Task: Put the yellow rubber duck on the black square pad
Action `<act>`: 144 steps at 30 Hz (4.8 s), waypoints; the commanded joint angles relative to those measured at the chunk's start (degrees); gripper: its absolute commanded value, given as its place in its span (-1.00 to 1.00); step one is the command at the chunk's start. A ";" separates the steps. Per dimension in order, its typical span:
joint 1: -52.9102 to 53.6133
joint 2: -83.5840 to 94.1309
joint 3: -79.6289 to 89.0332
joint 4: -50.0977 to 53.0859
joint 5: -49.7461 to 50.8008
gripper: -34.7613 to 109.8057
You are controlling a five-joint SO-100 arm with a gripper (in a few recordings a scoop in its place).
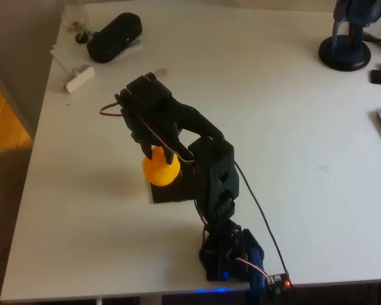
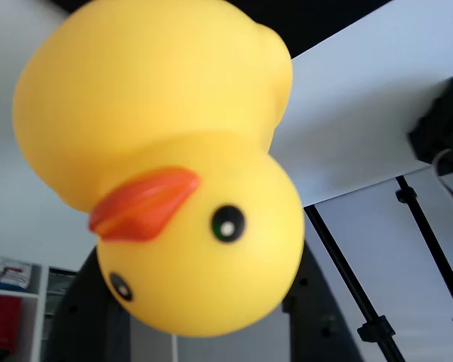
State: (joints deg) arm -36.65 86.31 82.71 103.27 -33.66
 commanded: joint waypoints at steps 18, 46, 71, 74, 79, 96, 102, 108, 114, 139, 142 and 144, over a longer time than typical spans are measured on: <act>0.53 2.64 8.44 4.04 -1.05 -0.33; 6.42 1.85 8.88 -4.39 -0.53 -0.33; 6.24 3.96 8.70 3.78 -1.14 -0.02; 6.24 11.51 7.91 4.31 -1.14 -0.02; 7.12 22.50 7.82 3.96 -0.79 -0.02; 41.92 35.60 8.88 -11.95 13.36 -0.02; 45.79 38.50 9.05 -16.26 27.95 -0.02; 45.97 39.29 15.82 -22.68 31.82 -0.19; 45.79 51.42 33.22 -33.31 31.73 -0.34; 45.18 99.84 85.34 -47.37 27.42 -0.35; 45.09 99.84 85.43 -47.37 27.42 -0.35; 44.03 99.84 85.43 -47.37 27.42 -0.37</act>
State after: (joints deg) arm 8.00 185.54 167.96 55.81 -5.36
